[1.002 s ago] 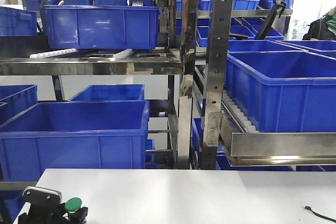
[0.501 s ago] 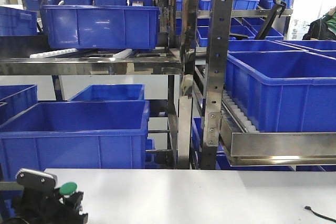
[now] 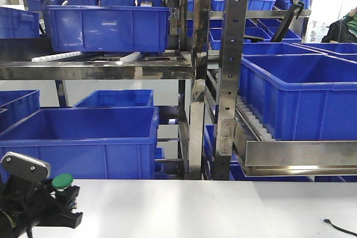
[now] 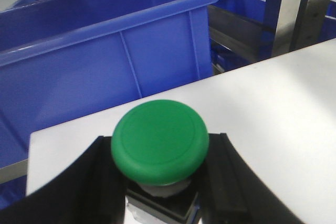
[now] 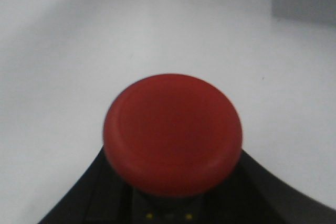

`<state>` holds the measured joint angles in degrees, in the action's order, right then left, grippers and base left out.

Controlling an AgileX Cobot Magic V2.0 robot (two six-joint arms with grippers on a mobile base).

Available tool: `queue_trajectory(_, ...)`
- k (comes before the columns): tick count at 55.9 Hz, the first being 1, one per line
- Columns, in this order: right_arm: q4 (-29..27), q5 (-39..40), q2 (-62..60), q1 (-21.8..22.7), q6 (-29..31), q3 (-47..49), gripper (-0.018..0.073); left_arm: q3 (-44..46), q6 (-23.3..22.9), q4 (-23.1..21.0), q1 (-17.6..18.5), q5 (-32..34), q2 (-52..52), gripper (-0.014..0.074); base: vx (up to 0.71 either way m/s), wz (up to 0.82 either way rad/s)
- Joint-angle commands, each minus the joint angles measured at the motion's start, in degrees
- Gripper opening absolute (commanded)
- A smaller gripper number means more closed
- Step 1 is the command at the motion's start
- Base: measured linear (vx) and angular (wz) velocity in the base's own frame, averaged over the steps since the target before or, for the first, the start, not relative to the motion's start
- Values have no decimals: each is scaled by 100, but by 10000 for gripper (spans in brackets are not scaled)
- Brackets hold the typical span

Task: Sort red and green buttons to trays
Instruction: 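Lift the green-capped button off the table with the left gripper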

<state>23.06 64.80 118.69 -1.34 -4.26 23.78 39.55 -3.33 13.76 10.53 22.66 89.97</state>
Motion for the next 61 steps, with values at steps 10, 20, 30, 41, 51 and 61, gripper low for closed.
queue_trajectory(10, -7, 831, -1492, 13, -481, 37, -9, 95, -25, -21, 42, -600, -1222, 0, 0, 0)
queue_trajectory(20, 23, -358, -2802, 13, -1125, 48, -9, 95, -26, -28, 196, -1089, -1802, 1, 0, 0)
queue_trajectory(30, 268, -1731, -4096, 13, -1701, 50, -9, 75, -165, -43, 381, -1477, -2276, 1, 0, 0)
queue_trajectory(41, 1204, -3212, -5607, 13, -2652, 50, -9, 75, -180, -48, 595, -1941, -2892, 1, 0, 0)
queue_trajectory(51, 2263, -3955, -6727, 13, -3975, 50, -9, 75, -180, -70, 595, -2551, -3516, 1, 0, 0)
queue_trajectory(61, 3372, -4111, -7416, 13, -5030, 50, -9, 75, -175, -406, 589, -3000, -4093, 1, 0, 0)
